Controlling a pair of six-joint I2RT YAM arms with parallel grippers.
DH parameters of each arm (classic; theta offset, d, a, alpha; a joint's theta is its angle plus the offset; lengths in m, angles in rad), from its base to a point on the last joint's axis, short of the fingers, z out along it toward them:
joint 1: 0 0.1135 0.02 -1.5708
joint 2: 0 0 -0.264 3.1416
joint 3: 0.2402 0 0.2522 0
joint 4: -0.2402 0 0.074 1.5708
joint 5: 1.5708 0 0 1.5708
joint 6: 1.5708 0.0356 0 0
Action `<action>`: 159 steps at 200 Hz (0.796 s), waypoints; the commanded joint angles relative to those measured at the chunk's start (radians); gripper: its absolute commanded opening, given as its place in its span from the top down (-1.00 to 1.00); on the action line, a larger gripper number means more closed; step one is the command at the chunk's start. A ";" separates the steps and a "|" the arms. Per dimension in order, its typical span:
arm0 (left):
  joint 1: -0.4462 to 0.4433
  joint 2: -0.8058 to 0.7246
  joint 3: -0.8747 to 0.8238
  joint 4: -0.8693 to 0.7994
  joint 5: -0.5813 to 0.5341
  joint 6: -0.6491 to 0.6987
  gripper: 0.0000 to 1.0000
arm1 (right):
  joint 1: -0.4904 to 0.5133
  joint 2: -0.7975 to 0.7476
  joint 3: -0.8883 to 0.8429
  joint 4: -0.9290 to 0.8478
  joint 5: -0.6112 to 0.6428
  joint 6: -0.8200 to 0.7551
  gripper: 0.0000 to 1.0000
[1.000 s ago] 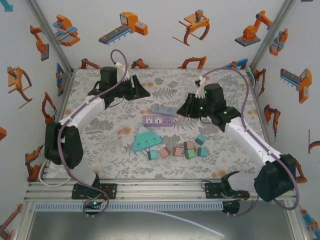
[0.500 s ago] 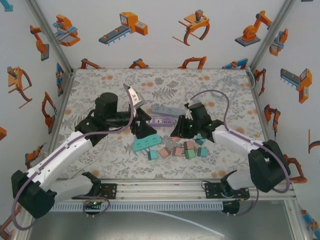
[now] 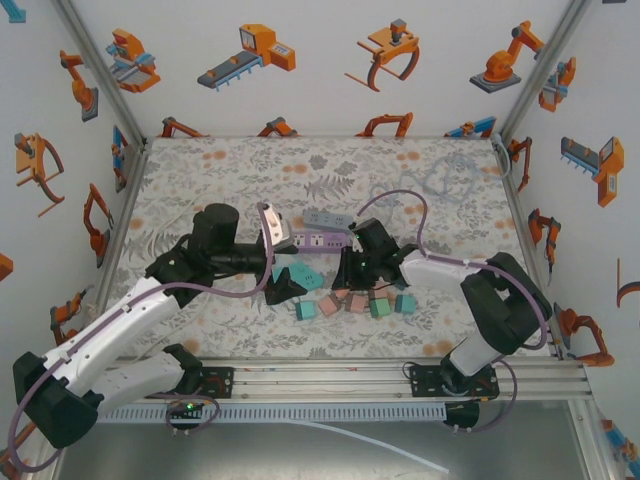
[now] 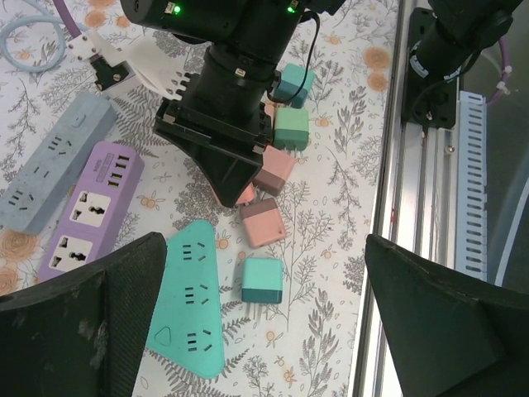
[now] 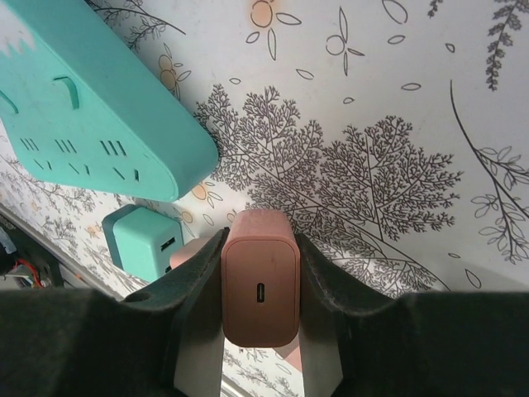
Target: Pull the plug off the socket
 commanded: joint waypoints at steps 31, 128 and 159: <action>-0.012 0.026 0.019 -0.015 -0.022 0.011 -0.94 | 0.021 -0.027 -0.027 -0.024 0.096 0.005 0.28; -0.015 0.023 0.002 -0.013 -0.073 -0.016 -0.94 | 0.030 -0.159 -0.055 -0.119 0.168 0.004 0.03; -0.016 0.032 -0.016 0.003 -0.078 -0.051 -0.94 | 0.032 -0.232 -0.054 -0.162 0.198 0.007 0.01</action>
